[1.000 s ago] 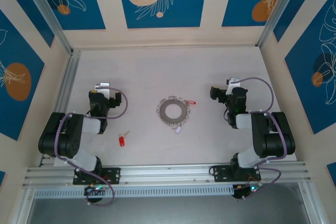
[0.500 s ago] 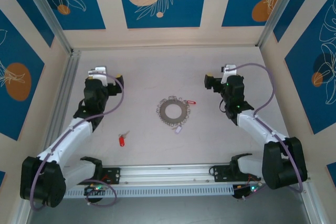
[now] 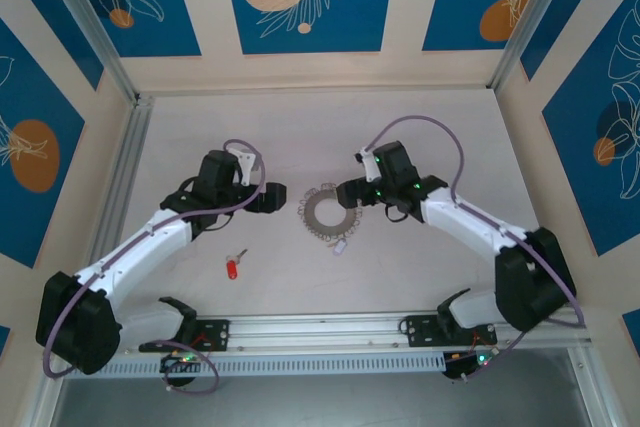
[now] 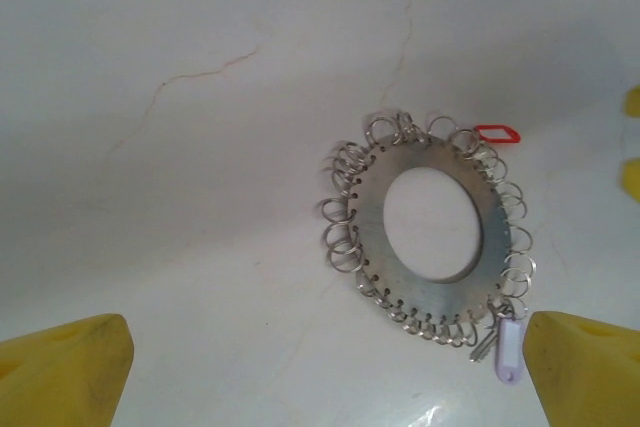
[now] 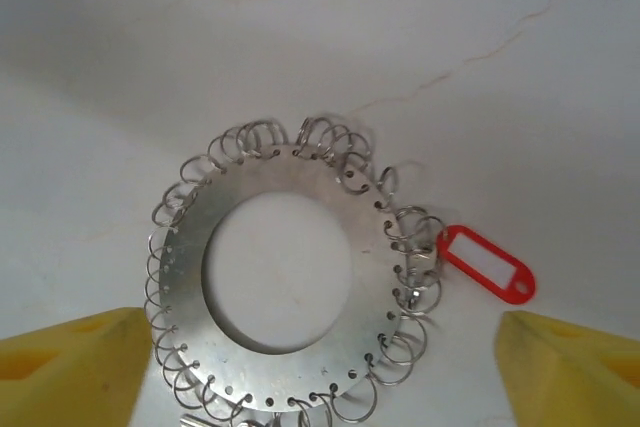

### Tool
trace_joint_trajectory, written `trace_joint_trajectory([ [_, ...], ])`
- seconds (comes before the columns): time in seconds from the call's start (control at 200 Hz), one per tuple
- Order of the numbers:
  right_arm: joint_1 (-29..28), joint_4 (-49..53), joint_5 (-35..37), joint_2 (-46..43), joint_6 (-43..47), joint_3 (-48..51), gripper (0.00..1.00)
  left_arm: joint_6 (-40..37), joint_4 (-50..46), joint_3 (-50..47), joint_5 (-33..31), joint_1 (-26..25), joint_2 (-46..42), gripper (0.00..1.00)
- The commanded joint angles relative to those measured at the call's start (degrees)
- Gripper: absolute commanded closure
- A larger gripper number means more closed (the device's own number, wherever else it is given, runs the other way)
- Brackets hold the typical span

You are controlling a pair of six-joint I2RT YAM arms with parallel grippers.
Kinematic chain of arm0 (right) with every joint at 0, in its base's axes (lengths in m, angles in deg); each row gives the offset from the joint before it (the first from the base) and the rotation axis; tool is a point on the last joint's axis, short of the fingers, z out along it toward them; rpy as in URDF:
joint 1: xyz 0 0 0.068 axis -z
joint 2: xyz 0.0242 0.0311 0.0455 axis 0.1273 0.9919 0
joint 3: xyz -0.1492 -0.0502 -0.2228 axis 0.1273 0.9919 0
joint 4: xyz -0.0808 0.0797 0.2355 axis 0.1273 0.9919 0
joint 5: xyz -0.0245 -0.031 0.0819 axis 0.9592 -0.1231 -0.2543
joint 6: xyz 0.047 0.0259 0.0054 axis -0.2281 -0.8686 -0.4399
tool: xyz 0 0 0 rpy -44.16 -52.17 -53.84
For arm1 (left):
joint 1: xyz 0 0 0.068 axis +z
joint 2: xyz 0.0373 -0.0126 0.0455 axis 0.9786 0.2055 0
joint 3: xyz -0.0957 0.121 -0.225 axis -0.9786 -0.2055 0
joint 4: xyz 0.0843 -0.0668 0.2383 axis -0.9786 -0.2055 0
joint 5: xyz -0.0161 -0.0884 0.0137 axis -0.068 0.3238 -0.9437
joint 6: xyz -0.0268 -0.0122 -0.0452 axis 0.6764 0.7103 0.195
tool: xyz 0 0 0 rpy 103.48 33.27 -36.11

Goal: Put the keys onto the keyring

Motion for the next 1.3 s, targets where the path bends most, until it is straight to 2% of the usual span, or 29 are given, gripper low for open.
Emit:
trace_joint_trajectory([
  [0.0, -1.9, 5.6, -2.4, 6.3, 2.5, -7.5, 0.25, 3.0, 1.6, -1.7, 3.8, 0.0, 0.7, 0.0],
  [0.075, -2.6, 6.8, -2.8, 10.7, 3.5, -11.5, 0.37, 4.3, 3.5, -3.3, 4.1, 0.0, 0.6, 0.0],
  [0.18, -2.8, 8.0, -4.0, 14.8, 3.6, -15.2, 0.45, 5.7, 0.8, -3.2, 3.1, 0.5, 0.3, 0.01],
  [0.245, -3.1, 8.6, -4.7, 15.8, 3.7, -16.5, 0.45, 6.2, -6.1, -1.7, 0.2, 1.2, -0.7, 0.02],
  [0.385, -3.6, 7.0, -5.7, 15.4, 2.6, -15.6, 0.43, 9.4, -19.6, -2.0, -9.9, 1.4, -6.1, 0.02],
  [0.565, -3.6, 2.1, -10.4, 14.9, -0.2, -12.5, 0.37, 17.4, -26.3, -7.8, -15.1, 1.1, -10.7, 0.03],
  [0.705, -3.8, -0.7, -11.7, 12.1, 0.0, -10.2, 0.36, 22.4, -26.4, -12.3, -17.1, 0.8, -11.3, 0.08],
  [0.82, -3.6, -1.9, -11.6, 9.3, 0.9, -8.7, 0.36, 23.6, -24.9, -14.4, -17.3, -0.1, -9.0, 0.1],
  [1.085, -1.3, -4.9, -12.7, 5.6, 0.7, -4.8, 0.35, 23.6, -22.6, -15.0, -18.1, -3.4, -2.7, 0.36],
  [1.29, 0.5, -5.1, -12.9, 4.6, 0.8, -3.3, 0.35, 24.3, -20.5, -16.8, -16.9, -5.5, -1.2, 0.46],
])
